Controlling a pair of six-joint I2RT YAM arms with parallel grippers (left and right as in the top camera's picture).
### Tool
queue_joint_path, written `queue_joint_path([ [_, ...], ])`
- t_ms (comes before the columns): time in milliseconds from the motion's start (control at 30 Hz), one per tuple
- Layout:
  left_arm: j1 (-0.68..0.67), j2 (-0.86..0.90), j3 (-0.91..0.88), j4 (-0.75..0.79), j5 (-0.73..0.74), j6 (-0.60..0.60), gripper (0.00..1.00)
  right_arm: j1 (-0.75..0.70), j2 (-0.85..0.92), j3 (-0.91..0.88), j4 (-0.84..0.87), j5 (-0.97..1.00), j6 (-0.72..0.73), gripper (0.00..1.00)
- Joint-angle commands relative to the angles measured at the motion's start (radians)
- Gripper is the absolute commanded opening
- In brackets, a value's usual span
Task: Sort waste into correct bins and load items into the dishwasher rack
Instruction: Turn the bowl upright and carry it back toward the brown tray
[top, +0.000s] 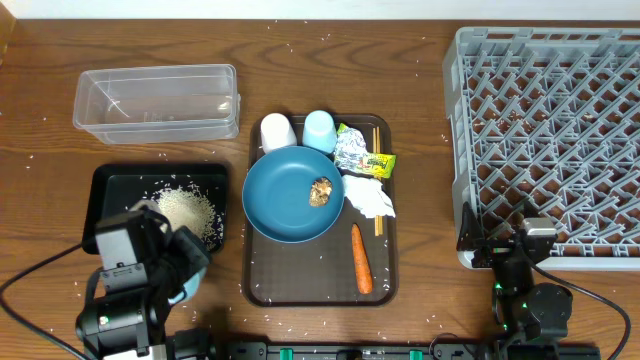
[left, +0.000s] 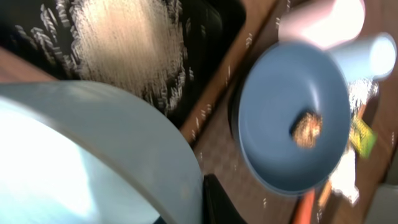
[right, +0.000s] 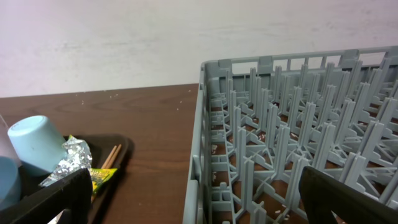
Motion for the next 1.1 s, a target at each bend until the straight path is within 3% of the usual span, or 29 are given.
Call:
queue_joint_path([
  [0, -0.064, -0.003, 0.029, -0.033, 0.062, -0.043, 0.06, 0.006, 0.000, -0.002, -0.004, -0.001, -0.005, 0.99],
  [567, -0.554, -0.002, 0.029, -0.061, 0.089, -0.288, 0.06, 0.006, 0.000, -0.002, -0.004, -0.001, -0.005, 0.99],
  [800, -0.791, 0.003, 0.028, -0.061, 0.001, -0.468, 0.06, 0.006, 0.000, -0.002, -0.004, -0.001, -0.005, 0.99],
  [1067, -1.020, 0.090, 0.018, 0.017, -0.144, -0.545, 0.06, 0.006, 0.000, -0.002, -0.004, -0.001, -0.005, 0.99],
])
